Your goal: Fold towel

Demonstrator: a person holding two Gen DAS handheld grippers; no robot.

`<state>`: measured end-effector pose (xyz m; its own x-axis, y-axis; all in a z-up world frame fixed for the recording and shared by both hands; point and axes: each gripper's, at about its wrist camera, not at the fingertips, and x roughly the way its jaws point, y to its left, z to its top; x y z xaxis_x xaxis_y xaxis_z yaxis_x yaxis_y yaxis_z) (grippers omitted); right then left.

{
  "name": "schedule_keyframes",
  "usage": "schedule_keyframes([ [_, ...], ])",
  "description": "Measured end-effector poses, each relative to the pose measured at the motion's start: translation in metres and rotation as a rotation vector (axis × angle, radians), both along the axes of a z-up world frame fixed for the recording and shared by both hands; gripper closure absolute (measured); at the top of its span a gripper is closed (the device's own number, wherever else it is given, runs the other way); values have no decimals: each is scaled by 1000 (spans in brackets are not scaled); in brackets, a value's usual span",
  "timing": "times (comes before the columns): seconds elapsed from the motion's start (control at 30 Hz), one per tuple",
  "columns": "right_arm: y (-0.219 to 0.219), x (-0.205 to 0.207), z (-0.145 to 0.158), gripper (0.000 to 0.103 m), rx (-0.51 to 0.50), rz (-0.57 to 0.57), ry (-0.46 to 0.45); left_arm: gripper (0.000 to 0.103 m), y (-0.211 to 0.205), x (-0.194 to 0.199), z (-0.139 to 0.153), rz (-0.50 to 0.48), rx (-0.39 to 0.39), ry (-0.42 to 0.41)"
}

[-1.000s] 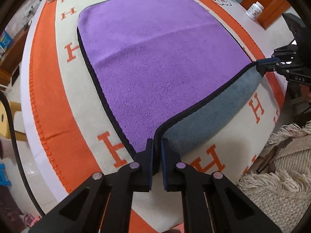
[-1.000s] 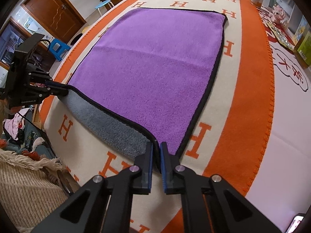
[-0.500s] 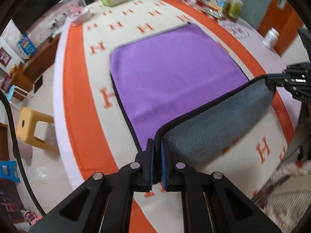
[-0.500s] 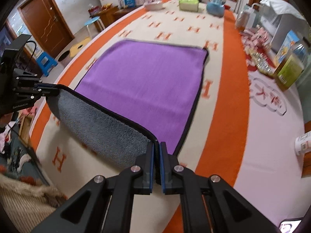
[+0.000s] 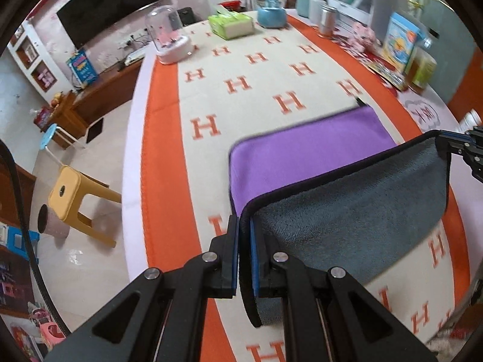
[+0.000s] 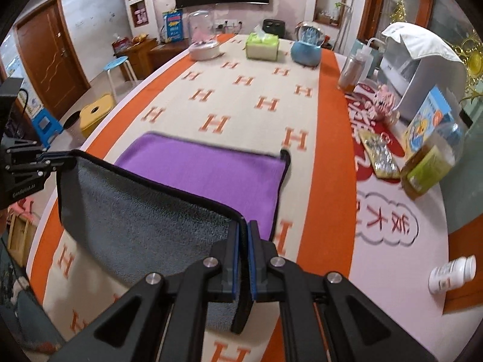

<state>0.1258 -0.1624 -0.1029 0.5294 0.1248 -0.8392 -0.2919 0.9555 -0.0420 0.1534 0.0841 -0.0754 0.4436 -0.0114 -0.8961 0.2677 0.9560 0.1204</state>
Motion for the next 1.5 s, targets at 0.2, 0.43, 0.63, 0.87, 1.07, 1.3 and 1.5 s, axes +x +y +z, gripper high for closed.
schedule_keyframes([
  [0.2, 3, 41, -2, 98, -14, -39, -18, 98, -5, 45, -2, 42, 27, -34],
  [0.43, 4, 78, -22, 98, -41, -77, 11, 98, -14, 85, -26, 69, 65, -17],
  [0.63, 5, 97, -41, 98, -51, -103, 42, 98, -19, 102, -48, 76, 101, 1],
  [0.87, 10, 108, -53, 98, -81, -111, 54, 96, -23, 112, -66, 84, 140, 15],
  [1.07, 15, 114, -63, 97, -123, -123, 62, 92, -24, 116, -73, 117, 157, 15],
  [1.3, 8, 114, -67, 76, -100, -177, 101, 49, -24, 116, -77, 152, 173, 4],
  [1.5, 2, 105, -60, 71, -72, -196, 95, 35, -22, 110, -69, 175, 177, -20],
])
